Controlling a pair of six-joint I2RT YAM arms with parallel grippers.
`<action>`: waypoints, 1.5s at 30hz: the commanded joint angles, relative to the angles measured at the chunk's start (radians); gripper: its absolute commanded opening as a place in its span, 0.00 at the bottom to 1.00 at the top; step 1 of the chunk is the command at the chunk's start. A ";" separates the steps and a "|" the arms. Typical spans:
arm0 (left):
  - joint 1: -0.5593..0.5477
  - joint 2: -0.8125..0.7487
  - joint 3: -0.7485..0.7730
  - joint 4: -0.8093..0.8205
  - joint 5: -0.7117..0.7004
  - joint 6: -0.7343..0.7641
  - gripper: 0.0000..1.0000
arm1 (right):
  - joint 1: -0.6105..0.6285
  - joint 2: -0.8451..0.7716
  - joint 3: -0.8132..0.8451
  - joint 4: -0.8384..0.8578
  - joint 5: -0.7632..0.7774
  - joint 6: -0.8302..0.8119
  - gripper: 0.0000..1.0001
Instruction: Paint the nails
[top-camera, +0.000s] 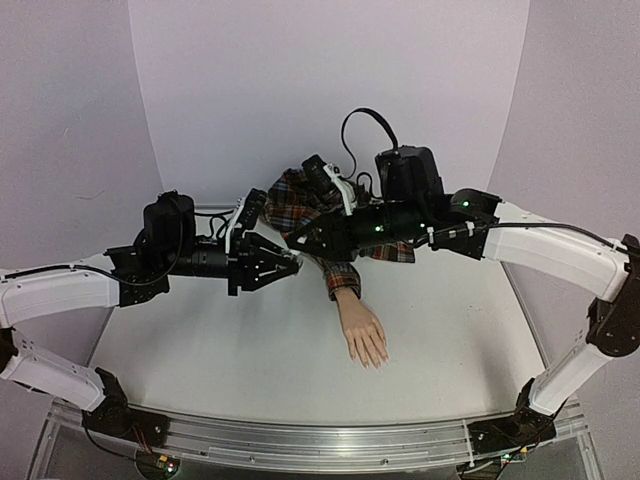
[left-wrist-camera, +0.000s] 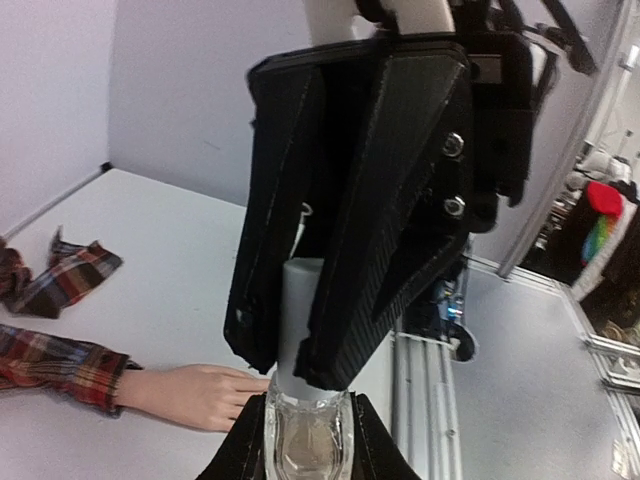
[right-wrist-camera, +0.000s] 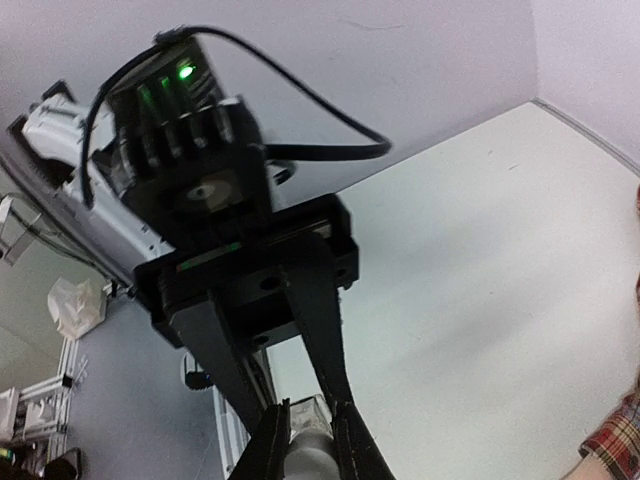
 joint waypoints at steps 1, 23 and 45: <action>0.005 -0.019 0.026 0.217 -0.372 0.040 0.00 | 0.067 0.122 0.006 0.035 0.238 0.230 0.00; -0.037 0.115 0.034 0.120 -0.617 0.148 0.00 | 0.129 0.125 0.193 -0.189 0.769 0.389 0.68; -0.014 0.144 0.134 0.135 0.440 -0.032 0.00 | 0.010 -0.161 -0.040 -0.181 -0.118 -0.055 0.64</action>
